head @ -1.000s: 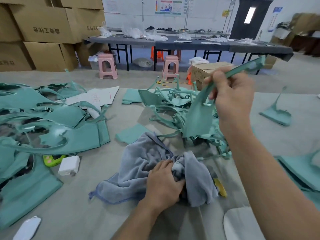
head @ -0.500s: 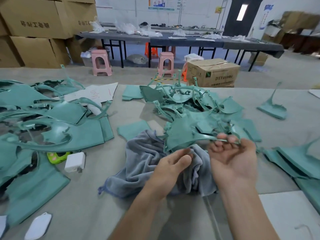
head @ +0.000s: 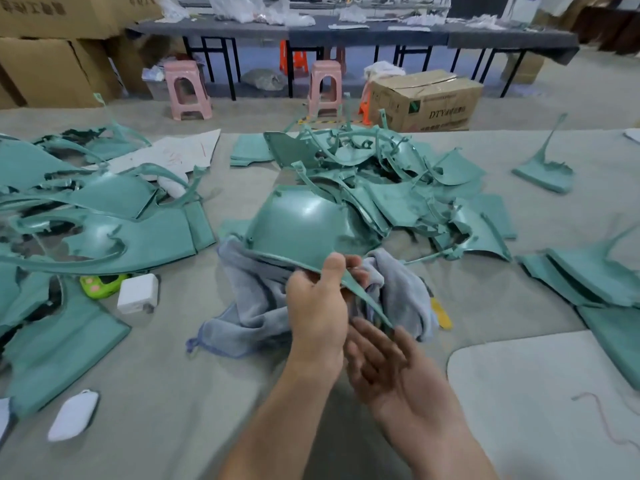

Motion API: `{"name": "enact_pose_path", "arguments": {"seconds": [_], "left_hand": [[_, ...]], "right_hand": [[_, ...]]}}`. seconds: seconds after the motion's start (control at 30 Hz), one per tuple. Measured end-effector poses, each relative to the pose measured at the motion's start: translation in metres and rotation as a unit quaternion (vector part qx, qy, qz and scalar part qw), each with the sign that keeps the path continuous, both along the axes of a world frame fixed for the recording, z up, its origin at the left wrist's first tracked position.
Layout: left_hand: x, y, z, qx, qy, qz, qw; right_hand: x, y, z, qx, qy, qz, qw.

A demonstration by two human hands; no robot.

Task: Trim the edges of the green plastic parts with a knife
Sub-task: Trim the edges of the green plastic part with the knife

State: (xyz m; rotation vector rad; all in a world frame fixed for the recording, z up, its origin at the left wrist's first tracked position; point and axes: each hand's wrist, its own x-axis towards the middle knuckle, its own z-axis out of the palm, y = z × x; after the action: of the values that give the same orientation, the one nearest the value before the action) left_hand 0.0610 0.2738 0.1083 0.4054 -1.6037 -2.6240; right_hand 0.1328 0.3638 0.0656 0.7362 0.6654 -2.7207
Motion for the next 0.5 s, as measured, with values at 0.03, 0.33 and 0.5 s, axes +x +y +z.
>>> {"name": "enact_pose_path", "arguments": {"seconds": [0.03, 0.33, 0.5], "left_hand": [[0.000, -0.008, 0.001, -0.028, 0.021, 0.013, 0.999], [-0.006, -0.062, 0.025, -0.020, 0.117, -0.026, 0.993], [-0.015, -0.082, 0.015, -0.564, 0.117, 0.033, 0.817]], "right_hand": [[0.005, -0.001, -0.004, 0.047, -0.003, 0.031, 0.998], [0.013, 0.059, 0.015, 0.454, 0.152, 0.246, 0.843], [0.003, 0.088, 0.018, 0.489, 0.192, 0.165, 0.835]]}}
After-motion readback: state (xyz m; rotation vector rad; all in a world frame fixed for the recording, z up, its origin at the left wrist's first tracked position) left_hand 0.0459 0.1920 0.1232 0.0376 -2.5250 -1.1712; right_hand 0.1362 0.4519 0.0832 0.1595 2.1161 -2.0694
